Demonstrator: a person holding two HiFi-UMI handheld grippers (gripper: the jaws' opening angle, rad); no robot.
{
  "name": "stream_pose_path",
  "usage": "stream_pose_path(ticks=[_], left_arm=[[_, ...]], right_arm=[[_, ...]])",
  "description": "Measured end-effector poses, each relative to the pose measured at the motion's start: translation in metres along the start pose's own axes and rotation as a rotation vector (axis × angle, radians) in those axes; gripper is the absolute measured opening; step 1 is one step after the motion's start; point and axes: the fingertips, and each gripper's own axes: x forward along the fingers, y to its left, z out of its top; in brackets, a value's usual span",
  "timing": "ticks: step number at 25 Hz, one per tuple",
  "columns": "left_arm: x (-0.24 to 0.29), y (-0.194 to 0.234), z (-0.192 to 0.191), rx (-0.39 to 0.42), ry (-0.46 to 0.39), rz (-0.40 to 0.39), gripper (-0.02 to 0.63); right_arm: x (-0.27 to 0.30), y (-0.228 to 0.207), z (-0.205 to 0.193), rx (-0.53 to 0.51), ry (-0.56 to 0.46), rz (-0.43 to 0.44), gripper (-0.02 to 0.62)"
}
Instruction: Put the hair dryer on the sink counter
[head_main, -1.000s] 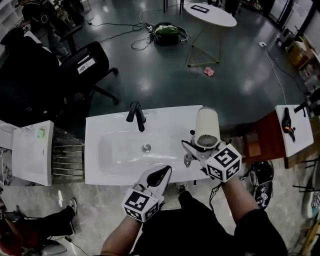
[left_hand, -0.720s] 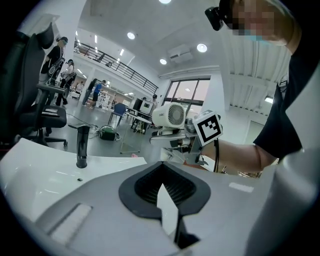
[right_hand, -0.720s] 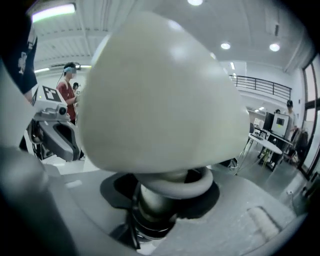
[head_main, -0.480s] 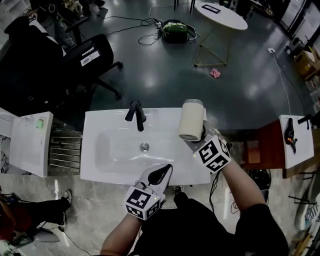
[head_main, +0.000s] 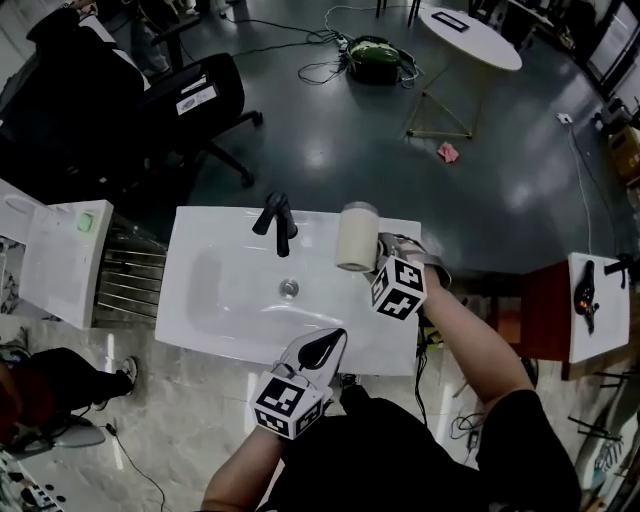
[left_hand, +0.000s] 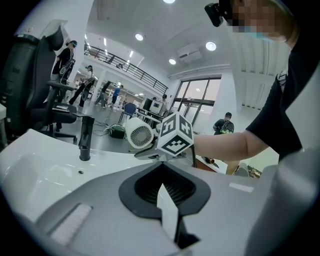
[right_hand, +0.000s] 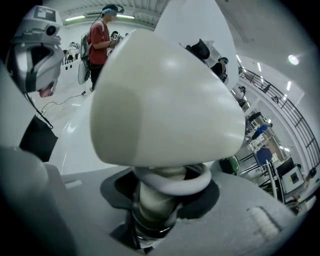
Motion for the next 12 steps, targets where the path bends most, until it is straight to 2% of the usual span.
stream_pose_path(ticks=[12], left_arm=[[-0.007, -0.006, -0.010, -0.014, -0.007, 0.093, 0.003]], right_arm=[[0.060, 0.004, -0.022, -0.164, 0.196, 0.115, 0.189]])
